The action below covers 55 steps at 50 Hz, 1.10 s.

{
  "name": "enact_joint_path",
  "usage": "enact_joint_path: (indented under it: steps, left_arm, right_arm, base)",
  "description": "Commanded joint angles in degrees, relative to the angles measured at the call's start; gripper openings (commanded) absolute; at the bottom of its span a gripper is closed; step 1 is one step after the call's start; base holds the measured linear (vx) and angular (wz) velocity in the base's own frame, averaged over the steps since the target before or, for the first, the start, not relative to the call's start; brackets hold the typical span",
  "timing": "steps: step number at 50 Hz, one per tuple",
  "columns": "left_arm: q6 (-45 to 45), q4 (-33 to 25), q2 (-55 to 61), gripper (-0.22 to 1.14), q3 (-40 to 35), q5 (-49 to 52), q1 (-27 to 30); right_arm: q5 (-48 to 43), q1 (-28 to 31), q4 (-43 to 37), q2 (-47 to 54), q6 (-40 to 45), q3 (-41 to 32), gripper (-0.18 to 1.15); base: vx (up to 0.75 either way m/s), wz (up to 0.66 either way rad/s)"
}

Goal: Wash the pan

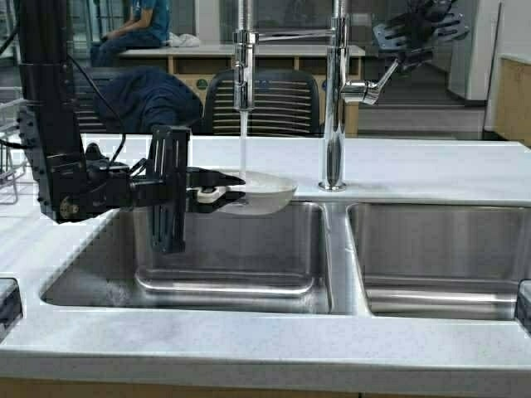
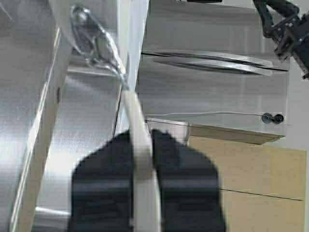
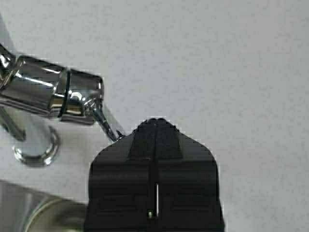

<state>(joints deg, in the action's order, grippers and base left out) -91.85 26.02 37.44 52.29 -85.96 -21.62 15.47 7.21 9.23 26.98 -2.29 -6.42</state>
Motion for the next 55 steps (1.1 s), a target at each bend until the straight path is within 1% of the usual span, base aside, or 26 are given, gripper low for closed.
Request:
enact_joint_path:
  steps: [1, 9, 21, 30, 36, 42, 47, 51, 55]
  left_arm:
    - [0.53, 0.09, -1.14, 0.02, -1.05, -1.93, -0.09]
    - [0.53, 0.09, -0.88, 0.02, -1.05, -2.20, -0.09]
    - [0.53, 0.09, -0.70, 0.02, -1.23, -2.29, -0.09]
    - [0.53, 0.09, -0.53, 0.02, -1.23, -2.55, -0.09]
    - [0.53, -0.09, 0.09, 0.02, -1.58, -4.22, -0.09]
    - [0.88, -0.97, 2.20, 0.02, -3.08, -10.02, -0.09]
    - [3.16, -2.55, 4.57, 0.02, -5.01, -13.97, -0.09]
    - [6.06, -4.57, 5.36, 0.02, -5.36, -13.62, -0.09]
    - [7.65, -7.47, 5.01, 0.02, -4.04, -11.16, -0.18]
  right_arm:
    - [0.62, 2.72, -0.09, -1.41, -0.18, -2.81, 0.05]
    - [1.67, 3.60, -0.09, -1.49, -1.05, -4.22, 0.05]
    - [2.29, 3.60, -0.44, -2.90, -4.75, -3.78, 0.05]
    - [2.02, 3.52, 0.35, -3.87, -5.10, -3.78, 0.05]
    - [0.70, 1.67, 2.29, -5.45, -4.66, -2.37, 0.06]
    - [-0.79, -1.85, 2.46, -8.44, -3.08, 0.53, 0.06]
    - [-1.23, -5.10, 2.46, -11.34, -0.79, 3.16, 0.06]
    - [-1.85, -7.03, 2.46, -13.89, 0.44, 6.15, 0.06]
    - [-2.81, -8.35, 2.46, -16.87, 1.58, 10.11, 0.06]
  base:
    - [0.00, 0.00]
    - [0.00, 0.00]
    - [0.00, 0.00]
    - [0.00, 0.00]
    - [0.00, 0.00]
    - [0.00, 0.00]
    - [0.00, 0.00]
    - [0.00, 0.00]
    - [0.00, 0.00]
